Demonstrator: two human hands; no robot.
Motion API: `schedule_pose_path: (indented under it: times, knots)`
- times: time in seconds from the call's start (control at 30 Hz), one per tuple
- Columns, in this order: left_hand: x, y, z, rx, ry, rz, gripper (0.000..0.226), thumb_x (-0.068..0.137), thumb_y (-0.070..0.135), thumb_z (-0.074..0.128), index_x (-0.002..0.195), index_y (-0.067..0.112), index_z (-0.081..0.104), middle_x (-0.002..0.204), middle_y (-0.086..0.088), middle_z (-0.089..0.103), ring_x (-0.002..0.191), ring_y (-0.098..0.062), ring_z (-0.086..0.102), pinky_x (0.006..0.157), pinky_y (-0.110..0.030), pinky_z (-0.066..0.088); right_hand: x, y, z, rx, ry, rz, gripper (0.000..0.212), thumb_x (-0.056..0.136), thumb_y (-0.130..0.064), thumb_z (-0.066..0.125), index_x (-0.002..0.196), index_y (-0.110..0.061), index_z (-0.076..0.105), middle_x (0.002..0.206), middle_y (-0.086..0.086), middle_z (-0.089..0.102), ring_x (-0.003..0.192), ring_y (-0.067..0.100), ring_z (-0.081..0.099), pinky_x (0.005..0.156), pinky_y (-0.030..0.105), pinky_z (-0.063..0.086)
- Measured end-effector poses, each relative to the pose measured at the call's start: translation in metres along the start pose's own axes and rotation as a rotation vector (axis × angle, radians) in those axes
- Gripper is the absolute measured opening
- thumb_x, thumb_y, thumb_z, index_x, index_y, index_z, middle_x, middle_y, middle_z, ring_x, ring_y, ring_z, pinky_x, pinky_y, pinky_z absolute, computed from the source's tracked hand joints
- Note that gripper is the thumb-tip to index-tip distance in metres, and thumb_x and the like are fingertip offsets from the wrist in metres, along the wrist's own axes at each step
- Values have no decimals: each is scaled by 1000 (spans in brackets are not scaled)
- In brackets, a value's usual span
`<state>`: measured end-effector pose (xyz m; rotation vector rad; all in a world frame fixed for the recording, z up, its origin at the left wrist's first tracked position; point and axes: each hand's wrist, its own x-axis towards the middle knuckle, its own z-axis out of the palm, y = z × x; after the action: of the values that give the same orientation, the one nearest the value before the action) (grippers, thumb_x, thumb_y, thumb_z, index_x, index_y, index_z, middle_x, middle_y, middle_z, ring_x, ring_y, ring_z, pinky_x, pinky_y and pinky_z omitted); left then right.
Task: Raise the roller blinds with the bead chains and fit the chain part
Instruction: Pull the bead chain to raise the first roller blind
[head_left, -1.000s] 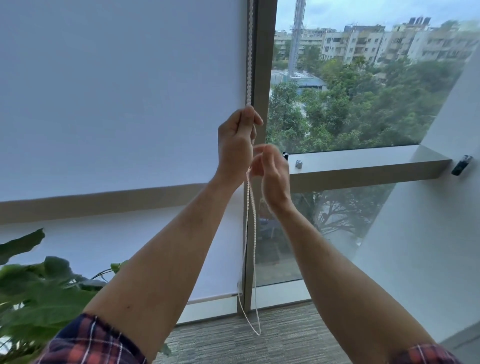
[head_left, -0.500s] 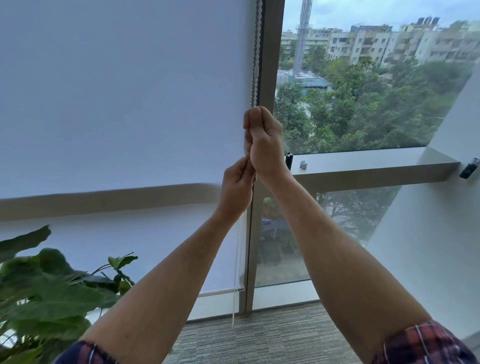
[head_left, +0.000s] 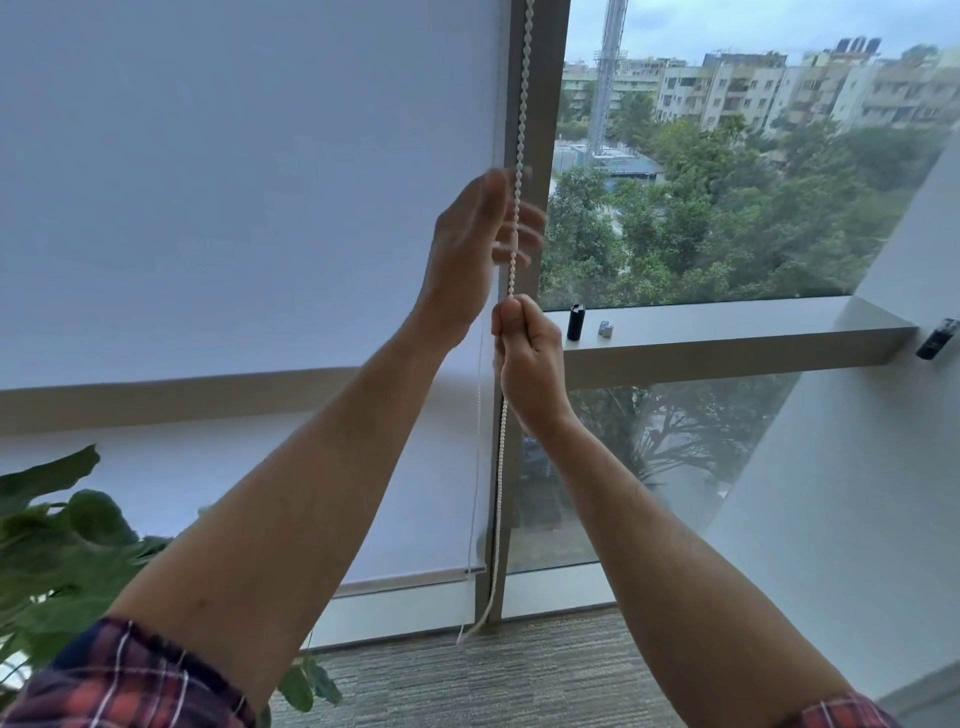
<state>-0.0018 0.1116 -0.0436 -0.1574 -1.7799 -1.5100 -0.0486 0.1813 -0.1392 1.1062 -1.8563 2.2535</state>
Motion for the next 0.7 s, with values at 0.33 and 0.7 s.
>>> schedule_pose_path:
  times: [0.33,0.7]
  knots:
    - [-26,-26,27,-225,79,-95,40,107,21,33,69,16,47,45,10,33,37,-7,24,37,-21,18,-45,37,-14,61,-113,174,37,101,-30,41,66,-29,52,51,-15,38,43,7,30,44,24,26]
    - [-35,-45,26,-178,172,-108,38,105,12,38,69,8,48,51,2,38,43,-7,30,41,-20,29,30,-33,-13,125,7,45,43,106,-38,30,106,-14,66,91,3,68,83,11,67,73,26,55]
